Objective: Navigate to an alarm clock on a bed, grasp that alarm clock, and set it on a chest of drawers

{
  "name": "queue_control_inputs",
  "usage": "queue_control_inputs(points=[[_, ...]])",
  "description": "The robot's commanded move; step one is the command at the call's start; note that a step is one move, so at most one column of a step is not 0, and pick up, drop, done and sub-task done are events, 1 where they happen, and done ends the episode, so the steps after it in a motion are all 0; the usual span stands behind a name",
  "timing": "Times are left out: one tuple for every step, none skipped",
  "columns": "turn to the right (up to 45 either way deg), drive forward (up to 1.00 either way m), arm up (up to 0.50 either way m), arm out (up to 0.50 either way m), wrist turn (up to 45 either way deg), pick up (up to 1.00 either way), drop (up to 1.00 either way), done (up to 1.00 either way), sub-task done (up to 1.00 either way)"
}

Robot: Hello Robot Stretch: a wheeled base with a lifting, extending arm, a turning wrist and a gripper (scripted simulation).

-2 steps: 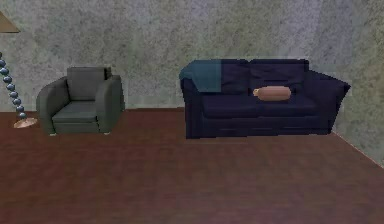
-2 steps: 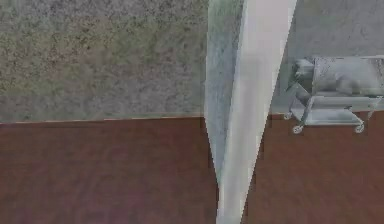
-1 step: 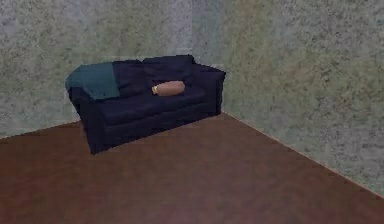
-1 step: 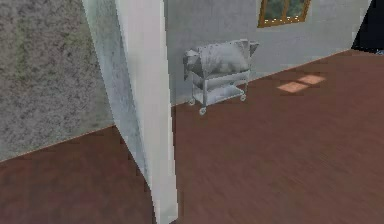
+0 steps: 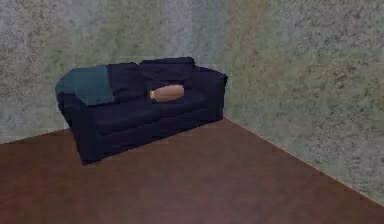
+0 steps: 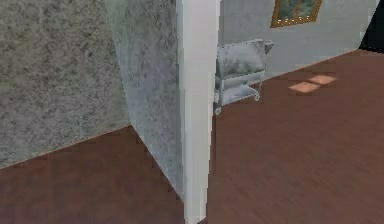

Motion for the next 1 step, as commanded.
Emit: queue_control_inputs(points=[[-45.0, 0.00, 0.00, 0.00, 0.0, 0.00, 0.00, 0.00, 0.00]])
